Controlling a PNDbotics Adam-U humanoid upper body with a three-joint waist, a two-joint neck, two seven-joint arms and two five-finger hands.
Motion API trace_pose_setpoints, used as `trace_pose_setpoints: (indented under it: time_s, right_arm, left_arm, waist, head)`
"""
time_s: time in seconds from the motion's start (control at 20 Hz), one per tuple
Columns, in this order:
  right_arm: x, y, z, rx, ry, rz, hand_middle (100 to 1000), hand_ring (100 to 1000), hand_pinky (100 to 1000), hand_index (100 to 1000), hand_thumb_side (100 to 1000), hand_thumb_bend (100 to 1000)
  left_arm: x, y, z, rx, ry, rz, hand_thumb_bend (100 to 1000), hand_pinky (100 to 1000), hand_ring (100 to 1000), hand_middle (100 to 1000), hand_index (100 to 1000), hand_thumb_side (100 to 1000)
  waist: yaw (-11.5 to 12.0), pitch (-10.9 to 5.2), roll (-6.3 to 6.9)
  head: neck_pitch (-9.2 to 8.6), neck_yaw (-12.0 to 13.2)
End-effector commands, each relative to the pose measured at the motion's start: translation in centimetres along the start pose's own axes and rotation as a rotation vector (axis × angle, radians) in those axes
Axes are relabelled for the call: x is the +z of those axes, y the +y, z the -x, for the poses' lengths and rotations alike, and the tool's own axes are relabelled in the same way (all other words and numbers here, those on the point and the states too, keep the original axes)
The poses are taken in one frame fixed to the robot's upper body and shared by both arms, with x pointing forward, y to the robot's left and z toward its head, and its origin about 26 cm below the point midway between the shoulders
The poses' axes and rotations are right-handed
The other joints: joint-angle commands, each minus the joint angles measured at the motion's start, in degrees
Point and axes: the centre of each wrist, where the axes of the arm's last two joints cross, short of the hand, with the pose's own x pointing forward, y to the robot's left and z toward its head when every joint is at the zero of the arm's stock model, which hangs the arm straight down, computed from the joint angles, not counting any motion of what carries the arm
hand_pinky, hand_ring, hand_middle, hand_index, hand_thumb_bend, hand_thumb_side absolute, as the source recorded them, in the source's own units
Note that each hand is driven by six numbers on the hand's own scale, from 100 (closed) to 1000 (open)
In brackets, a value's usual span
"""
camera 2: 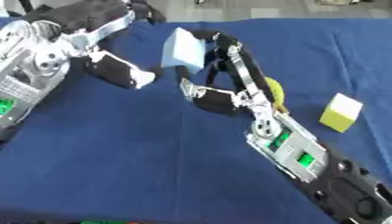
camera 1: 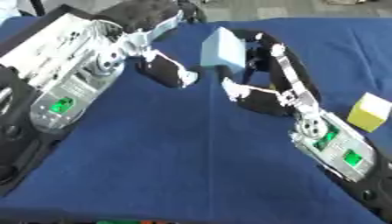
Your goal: Pick up the objects with one hand, pass them to the other hand, and then place them into the box on the other side of the table.
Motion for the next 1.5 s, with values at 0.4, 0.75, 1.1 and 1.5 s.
trace_pose_setpoints:
  time_s: [0.4,0.75,1.1,1.5]
  right_arm:
    - [-0.27,-0.14,-0.65,-0.001,-0.054,-0.005,680,512,323,549,100,100]
    - [-0.35,-0.16,-0.71,-0.002,-0.063,-0.005,680,512,322,548,100,100]
    - [-0.34,-0.13,-0.71,-0.003,-0.06,-0.003,680,511,319,547,100,100]
    - [-0.33,-0.1,-0.72,-0.004,-0.059,0.001,682,511,317,546,100,100]
  left_arm:
    - [-0.27,0.4,0.32,0.072,-0.037,0.03,192,947,854,762,872,648]
    - [-0.38,0.26,0.51,0.106,-0.083,0.062,179,949,855,763,866,705]
    - [-0.29,0.37,0.4,0.099,-0.116,0.071,206,952,859,768,869,607]
    - [-0.16,0.56,0.26,0.081,-0.118,0.046,247,953,859,770,875,586]
  waist:
    - [-0.24,-0.86,0.02]
    - [-0.34,-0.85,0.09]
    - [-0.35,-0.83,0.14]
    - [-0.44,-0.81,0.22]
  head:
    - [0.76,0.84]
    - [0.93,0.82]
    - [0.87,0.74]
    - [0.55,0.65]
